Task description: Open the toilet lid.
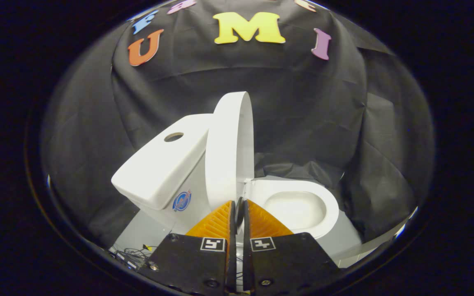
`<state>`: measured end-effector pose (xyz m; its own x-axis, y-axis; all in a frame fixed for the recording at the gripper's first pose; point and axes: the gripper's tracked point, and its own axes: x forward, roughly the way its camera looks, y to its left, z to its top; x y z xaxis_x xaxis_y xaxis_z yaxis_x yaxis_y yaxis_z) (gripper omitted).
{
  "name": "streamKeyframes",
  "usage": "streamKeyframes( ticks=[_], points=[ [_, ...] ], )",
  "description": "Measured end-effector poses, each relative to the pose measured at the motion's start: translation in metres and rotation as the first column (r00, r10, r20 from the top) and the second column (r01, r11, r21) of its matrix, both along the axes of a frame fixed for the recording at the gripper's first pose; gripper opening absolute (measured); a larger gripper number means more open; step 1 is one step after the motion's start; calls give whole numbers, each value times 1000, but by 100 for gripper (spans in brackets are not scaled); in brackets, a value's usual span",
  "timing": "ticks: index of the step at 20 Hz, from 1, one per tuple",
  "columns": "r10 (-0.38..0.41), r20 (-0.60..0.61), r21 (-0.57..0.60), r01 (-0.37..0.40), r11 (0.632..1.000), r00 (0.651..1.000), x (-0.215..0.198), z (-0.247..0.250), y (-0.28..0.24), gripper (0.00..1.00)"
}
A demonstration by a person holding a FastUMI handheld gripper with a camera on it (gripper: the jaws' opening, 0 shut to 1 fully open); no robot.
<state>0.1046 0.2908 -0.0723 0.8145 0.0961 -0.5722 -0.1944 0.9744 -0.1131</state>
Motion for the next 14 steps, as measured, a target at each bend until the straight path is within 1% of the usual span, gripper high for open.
streamKeyframes(
  ticks=[2,5,6,8,10,12,14],
  points=[
    [27,8,-47,-26,999,1000,1,0,6,9],
    [48,9,-1,-48,999,999,-2,2,1,14],
    [64,23,22,-65,998,998,-5,7,1,15],
    [91,87,50,-95,994,992,-6,26,-1,20],
    [104,172,65,-117,991,979,-9,51,-8,39],
    [137,293,106,-174,979,946,-16,87,-11,57],
    [126,384,118,-184,976,914,-26,120,-30,79]
  ],
)
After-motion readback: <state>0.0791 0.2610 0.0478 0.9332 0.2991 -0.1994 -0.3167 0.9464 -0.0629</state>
